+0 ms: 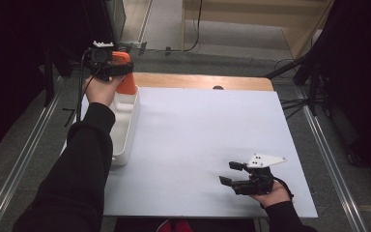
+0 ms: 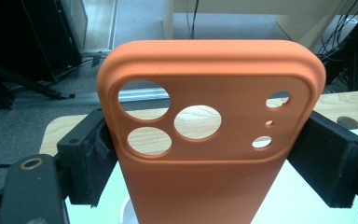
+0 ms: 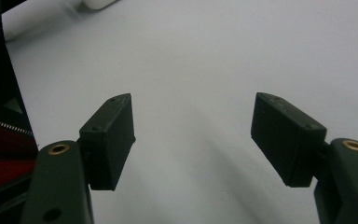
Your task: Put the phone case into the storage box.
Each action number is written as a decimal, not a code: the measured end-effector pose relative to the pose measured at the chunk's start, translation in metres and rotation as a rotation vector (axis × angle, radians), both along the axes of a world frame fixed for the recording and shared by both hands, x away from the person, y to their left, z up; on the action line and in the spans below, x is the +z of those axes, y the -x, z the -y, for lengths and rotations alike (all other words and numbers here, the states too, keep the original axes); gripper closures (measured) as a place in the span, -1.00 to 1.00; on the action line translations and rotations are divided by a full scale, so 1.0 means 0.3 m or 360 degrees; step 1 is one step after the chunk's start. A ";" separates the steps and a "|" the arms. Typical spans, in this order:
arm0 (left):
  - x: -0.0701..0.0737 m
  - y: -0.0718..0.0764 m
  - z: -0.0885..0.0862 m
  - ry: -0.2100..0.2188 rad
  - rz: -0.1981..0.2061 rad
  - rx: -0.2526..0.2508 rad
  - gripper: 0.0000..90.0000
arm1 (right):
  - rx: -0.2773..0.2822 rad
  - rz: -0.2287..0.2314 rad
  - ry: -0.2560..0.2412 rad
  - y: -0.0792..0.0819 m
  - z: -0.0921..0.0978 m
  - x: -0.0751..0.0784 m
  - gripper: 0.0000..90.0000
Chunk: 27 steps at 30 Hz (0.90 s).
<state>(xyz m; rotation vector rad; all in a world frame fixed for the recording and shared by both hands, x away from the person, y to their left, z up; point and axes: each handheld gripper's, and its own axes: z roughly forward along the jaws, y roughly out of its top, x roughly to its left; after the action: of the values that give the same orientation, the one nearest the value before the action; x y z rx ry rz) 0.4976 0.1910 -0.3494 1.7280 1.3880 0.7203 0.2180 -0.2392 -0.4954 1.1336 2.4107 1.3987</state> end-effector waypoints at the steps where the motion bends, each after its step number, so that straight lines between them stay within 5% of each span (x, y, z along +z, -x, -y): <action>1: -0.003 -0.002 -0.001 0.0000 -0.0004 0.0002 -0.65 | 0.0000 -0.0004 -0.0002 0.001 0.000 0.000 -0.36; 13: -0.045 -0.007 0.011 0.0001 0.0008 0.0017 -0.65 | -0.0007 0.0005 -0.0010 0.001 0.007 0.002 -0.36; 27: -0.119 -0.023 -0.001 -0.0051 -0.0085 0.0029 -0.65 | -0.0009 0.0004 -0.0001 -0.001 0.004 0.002 -0.36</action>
<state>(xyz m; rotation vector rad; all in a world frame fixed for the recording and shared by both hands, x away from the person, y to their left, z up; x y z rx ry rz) 0.5045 0.1913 -0.3852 1.7733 1.4372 0.7149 0.2184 -0.2403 -0.4947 1.1369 2.4035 1.3989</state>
